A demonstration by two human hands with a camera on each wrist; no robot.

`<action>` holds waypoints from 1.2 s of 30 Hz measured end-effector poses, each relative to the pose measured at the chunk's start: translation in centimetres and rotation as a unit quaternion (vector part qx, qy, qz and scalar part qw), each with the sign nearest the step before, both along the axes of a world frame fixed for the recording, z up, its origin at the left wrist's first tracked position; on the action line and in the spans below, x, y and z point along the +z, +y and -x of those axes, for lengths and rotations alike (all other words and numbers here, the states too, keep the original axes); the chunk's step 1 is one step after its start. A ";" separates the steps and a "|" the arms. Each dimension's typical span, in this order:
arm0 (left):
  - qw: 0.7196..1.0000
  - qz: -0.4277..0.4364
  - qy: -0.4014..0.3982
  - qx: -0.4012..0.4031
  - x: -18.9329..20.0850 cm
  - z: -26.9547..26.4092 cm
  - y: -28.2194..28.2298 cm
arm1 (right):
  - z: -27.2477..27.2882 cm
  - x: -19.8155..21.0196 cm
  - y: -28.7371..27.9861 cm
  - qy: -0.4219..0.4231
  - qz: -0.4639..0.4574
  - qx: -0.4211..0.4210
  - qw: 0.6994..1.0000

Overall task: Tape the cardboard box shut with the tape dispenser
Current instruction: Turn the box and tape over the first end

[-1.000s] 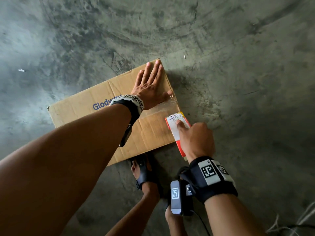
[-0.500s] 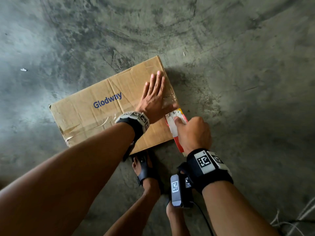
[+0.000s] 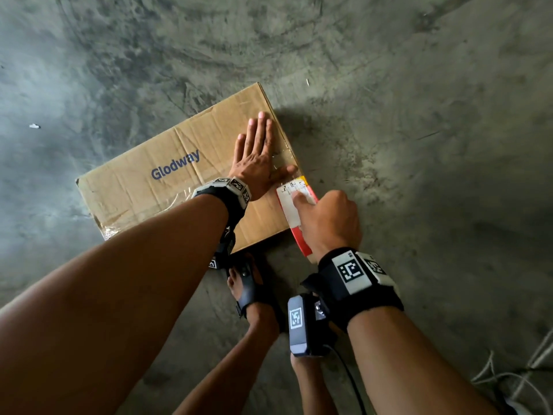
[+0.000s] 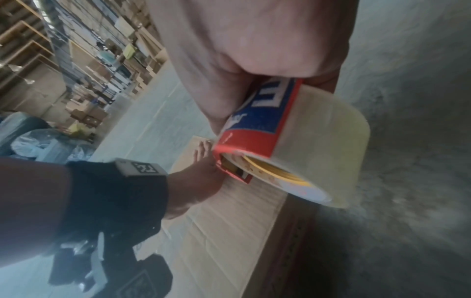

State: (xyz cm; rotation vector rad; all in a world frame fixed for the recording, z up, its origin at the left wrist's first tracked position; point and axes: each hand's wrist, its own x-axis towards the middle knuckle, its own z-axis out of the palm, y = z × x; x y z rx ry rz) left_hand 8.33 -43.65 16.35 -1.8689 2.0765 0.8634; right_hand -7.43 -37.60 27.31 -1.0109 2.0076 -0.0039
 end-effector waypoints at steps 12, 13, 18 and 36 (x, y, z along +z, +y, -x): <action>1.000 0.007 0.003 0.002 -0.3 0.0 0.0 | 2.9 -0.3 4.6 0.020 -0.025 -0.022 0.999; 1.000 0.008 0.002 0.000 -0.4 -0.1 0.1 | 2.8 -0.5 4.4 0.023 -0.028 -0.020 0.999; 1.000 0.010 -0.005 -0.004 -0.5 -0.1 0.1 | 2.5 -0.9 4.3 0.027 -0.027 -0.023 0.999; 0.996 0.049 -0.037 -0.065 -0.6 4.1 4.9 | 3.5 -0.9 4.1 0.002 -0.037 -0.019 0.999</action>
